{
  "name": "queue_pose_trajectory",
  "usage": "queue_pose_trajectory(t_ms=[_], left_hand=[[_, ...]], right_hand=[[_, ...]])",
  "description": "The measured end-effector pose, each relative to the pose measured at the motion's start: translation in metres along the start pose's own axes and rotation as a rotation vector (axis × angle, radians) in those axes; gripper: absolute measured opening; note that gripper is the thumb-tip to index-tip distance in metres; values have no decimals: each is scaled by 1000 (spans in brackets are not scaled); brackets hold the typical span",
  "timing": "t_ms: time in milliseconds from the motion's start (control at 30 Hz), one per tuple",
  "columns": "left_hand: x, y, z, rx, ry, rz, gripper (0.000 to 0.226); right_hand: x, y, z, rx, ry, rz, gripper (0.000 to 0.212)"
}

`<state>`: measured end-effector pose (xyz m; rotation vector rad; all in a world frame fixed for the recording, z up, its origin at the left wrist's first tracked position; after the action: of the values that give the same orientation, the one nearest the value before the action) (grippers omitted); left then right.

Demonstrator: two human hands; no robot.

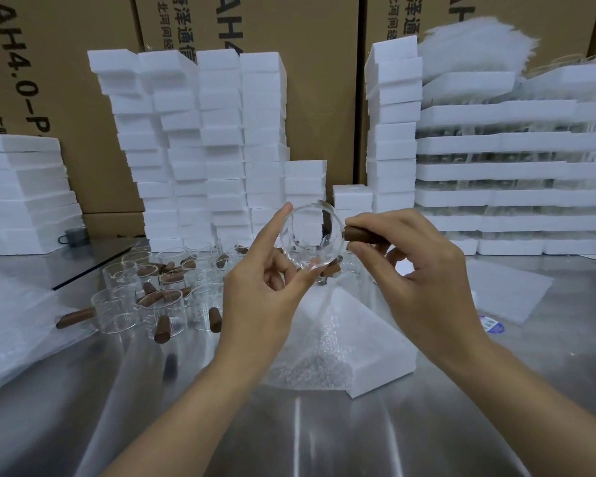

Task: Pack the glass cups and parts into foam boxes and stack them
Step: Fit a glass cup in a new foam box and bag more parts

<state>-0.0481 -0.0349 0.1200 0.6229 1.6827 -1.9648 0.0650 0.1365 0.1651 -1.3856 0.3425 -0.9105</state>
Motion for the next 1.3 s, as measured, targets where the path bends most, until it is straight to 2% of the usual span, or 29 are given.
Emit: queue_pose_trajectory(t_ms=[167, 367, 500, 633, 800, 900, 967, 1033, 1100, 1133, 1200, 1300], left_hand=[[-2, -1, 1, -2, 2, -2, 71], [-5, 1, 4, -31, 20, 23, 65], [-10, 4, 0, -7, 65, 53, 55], [-10, 3, 2, -25, 76, 101, 45], [-5, 4, -1, -3, 135, 173, 56], [3, 4, -4, -6, 249, 263, 60], [12, 6, -8, 0, 360, 361, 51], [21, 11, -17, 38, 421, 474, 41], [25, 16, -27, 86, 481, 548, 45], [26, 18, -32, 112, 516, 576, 49], [26, 23, -43, 184, 577, 639, 50], [28, 32, -54, 252, 595, 745, 57]], right_hand=[[0, 0, 0, 0, 17, 14, 25], [-6, -1, 10, -91, 2, -58, 23], [-25, 1, 7, -107, -226, -242, 13], [-27, 0, 8, -125, -353, -285, 15], [-22, -1, 12, -154, -322, -258, 20], [-23, 1, 11, -157, -309, -267, 19], [-25, 2, 8, -146, -332, -283, 24], [-26, 4, 0, -79, -336, -302, 45], [-25, 7, -13, 28, -277, -303, 69], [-24, 9, -19, 75, -238, -296, 73], [-23, 10, -23, 101, -198, -274, 64], [-24, 8, -17, 49, -176, -256, 56]])
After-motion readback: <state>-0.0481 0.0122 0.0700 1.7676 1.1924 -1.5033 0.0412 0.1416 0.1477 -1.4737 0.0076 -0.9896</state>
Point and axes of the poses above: each hand's wrist, its own y-axis away from the middle knuckle, its own z-axis out of the back of the hand, x = y × z, the point moved 10 cm from there along -y, towards the middle knuckle, and after that the axes turned 6 degrees about -y, right-handed, at the moved point
